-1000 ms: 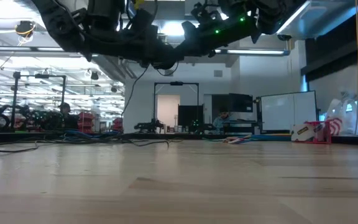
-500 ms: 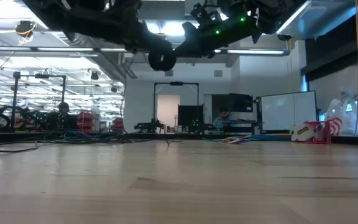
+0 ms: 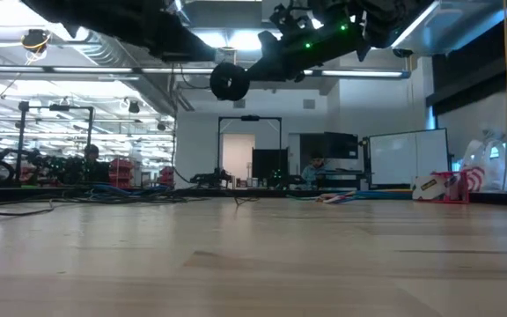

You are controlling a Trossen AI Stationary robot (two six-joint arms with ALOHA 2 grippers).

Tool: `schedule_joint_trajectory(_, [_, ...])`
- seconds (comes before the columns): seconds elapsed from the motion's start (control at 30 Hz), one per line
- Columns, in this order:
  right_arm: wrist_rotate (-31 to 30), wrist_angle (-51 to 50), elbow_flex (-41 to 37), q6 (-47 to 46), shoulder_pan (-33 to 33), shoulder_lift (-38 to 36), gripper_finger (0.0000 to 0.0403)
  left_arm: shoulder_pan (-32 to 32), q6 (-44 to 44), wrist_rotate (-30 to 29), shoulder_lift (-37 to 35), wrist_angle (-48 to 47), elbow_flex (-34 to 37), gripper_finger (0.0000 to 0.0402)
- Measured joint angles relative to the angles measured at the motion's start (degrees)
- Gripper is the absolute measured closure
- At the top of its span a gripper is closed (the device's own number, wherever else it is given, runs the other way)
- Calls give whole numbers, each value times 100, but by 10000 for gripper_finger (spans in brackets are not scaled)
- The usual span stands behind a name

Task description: Coiling cords

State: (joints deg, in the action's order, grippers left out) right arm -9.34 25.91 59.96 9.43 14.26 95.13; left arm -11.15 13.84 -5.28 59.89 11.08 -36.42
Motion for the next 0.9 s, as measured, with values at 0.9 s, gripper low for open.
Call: schedule_joint_trajectory(0.9, [151,-50,0,-9,-2,0,398,81,284,240,27,-329,0,205])
